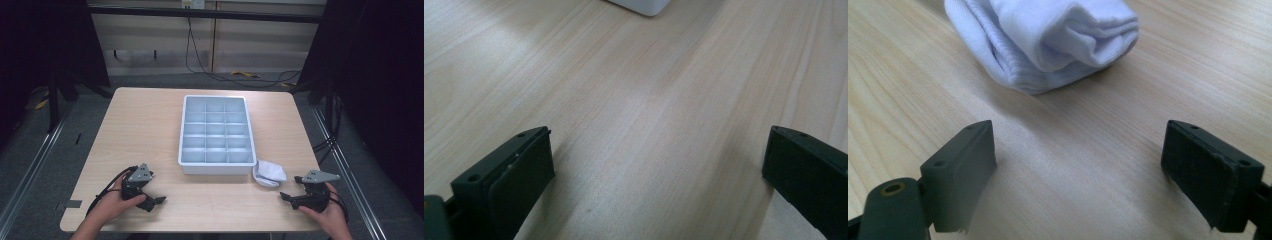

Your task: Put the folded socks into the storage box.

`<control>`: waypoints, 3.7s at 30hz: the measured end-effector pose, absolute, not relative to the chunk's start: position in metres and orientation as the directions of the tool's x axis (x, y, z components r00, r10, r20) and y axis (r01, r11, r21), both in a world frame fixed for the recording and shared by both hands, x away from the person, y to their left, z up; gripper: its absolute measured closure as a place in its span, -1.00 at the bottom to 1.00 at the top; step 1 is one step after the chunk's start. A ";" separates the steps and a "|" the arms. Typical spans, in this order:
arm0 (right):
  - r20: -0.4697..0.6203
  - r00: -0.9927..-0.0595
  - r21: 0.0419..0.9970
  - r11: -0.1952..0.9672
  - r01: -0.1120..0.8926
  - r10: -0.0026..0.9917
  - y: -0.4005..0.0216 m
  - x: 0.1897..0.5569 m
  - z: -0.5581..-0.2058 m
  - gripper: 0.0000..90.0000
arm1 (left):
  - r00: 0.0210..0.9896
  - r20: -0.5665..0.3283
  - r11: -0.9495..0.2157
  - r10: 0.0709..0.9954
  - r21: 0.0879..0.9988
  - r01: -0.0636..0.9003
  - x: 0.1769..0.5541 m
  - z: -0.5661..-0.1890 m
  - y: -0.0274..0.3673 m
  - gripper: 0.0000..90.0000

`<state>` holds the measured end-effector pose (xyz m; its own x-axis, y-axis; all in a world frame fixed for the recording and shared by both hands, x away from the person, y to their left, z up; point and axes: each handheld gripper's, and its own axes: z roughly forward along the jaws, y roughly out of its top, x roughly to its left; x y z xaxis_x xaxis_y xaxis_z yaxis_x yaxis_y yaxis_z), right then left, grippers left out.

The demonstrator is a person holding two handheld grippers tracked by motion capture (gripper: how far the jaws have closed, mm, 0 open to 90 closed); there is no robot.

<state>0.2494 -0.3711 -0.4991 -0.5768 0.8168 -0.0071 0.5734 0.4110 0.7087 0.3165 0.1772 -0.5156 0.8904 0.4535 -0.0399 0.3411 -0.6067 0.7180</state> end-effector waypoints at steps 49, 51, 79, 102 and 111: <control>-0.003 -0.704 0.379 0.652 0.656 0.710 -0.333 0.283 -0.421 -0.59 | 0.890 -0.043 -0.604 0.453 0.719 0.343 0.316 -0.516 0.177 -1.00; 0.001 -0.706 0.378 0.654 0.656 0.708 -0.332 0.286 -0.418 -0.60 | 0.891 -0.041 -0.607 0.452 0.717 0.341 0.316 -0.516 0.177 -1.00; -0.028 -0.765 0.303 0.735 0.607 0.644 -0.301 0.312 -0.414 -0.63 | 0.891 -0.042 -0.607 0.452 0.717 0.342 0.316 -0.516 0.177 -1.00; -0.045 -0.822 0.234 0.806 0.543 0.567 -0.276 0.324 -0.431 -0.62 | 0.889 -0.047 -0.600 0.456 0.721 0.346 0.316 -0.516 0.177 -1.00; -0.088 -0.843 0.154 0.843 0.515 0.531 -0.261 0.325 -0.447 -0.40 | 0.889 -0.047 -0.600 0.456 0.722 0.345 0.316 -0.516 0.177 -1.00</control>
<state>0.3248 -0.2611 -0.4473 -0.8427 0.5312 -0.0877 0.5154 0.8431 0.1537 0.3159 0.1767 -0.5159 0.8889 0.4557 -0.0465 0.3453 -0.5999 0.7217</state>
